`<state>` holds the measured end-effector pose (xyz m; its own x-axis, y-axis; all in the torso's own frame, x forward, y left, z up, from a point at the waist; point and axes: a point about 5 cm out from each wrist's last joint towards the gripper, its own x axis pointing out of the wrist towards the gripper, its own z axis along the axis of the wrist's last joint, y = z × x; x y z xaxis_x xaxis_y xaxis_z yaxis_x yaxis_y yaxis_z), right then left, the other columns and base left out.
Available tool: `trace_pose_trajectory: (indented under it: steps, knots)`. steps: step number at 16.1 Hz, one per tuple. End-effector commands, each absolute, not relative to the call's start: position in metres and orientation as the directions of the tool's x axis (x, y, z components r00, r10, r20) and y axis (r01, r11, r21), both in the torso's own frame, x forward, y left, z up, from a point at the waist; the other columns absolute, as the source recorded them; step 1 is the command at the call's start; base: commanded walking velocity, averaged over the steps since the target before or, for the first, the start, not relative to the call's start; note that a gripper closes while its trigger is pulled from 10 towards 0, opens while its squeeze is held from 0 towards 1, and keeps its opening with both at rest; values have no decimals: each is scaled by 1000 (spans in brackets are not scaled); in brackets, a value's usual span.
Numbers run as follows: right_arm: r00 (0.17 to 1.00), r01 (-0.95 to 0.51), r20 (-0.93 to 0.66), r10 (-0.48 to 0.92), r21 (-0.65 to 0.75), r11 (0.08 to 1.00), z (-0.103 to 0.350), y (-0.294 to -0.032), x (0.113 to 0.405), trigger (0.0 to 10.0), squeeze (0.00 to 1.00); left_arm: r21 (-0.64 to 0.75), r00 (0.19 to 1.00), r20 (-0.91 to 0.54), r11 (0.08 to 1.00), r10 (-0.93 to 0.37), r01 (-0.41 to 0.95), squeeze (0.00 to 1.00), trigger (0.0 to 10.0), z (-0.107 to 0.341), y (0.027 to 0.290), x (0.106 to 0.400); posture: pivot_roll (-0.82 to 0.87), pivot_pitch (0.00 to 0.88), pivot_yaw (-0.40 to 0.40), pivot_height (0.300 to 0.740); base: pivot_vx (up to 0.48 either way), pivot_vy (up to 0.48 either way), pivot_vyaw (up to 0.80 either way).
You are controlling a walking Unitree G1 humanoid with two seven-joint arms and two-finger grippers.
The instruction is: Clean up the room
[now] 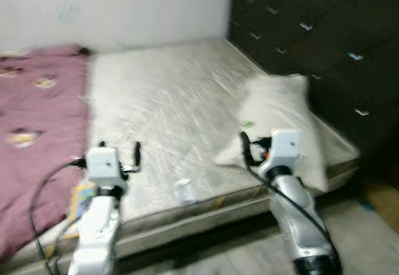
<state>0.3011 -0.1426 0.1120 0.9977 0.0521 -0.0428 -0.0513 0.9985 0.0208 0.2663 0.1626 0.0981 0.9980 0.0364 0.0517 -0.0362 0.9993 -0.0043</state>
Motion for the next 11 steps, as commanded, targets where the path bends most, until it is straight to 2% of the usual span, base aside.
trace_pose_trajectory:
  steps: [1, 4, 7, 11]
  knots:
    - [998, -46, -44, 47, 40, 998, 113, -142, 302, 10000, 0, -3, 998, 66, 1000, 25, -25, 0, 10000, 102, 164, 268, -4, 0, -23, 740, 0, 0, 800]
    - [998, -49, -46, 51, 37, 998, 112, -142, 302, 10000, 0, -6, 998, 59, 1000, 4, -4, 0, 10000, 101, 162, 268, -4, 0, -25, 740, 0, 0, 800]
    - [997, -65, -45, 68, 75, 995, 112, -141, 300, 10000, 0, -17, 998, 59, 999, -26, 27, 0, 10000, 100, 160, 266, -5, 0, -29, 740, 0, 0, 0]
    - [997, -68, -36, 70, 44, 997, 113, -141, 301, 10000, 0, -24, 997, 67, 999, -44, 46, 0, 10000, 101, 158, 265, -5, 0, -31, 740, 0, 0, 0]
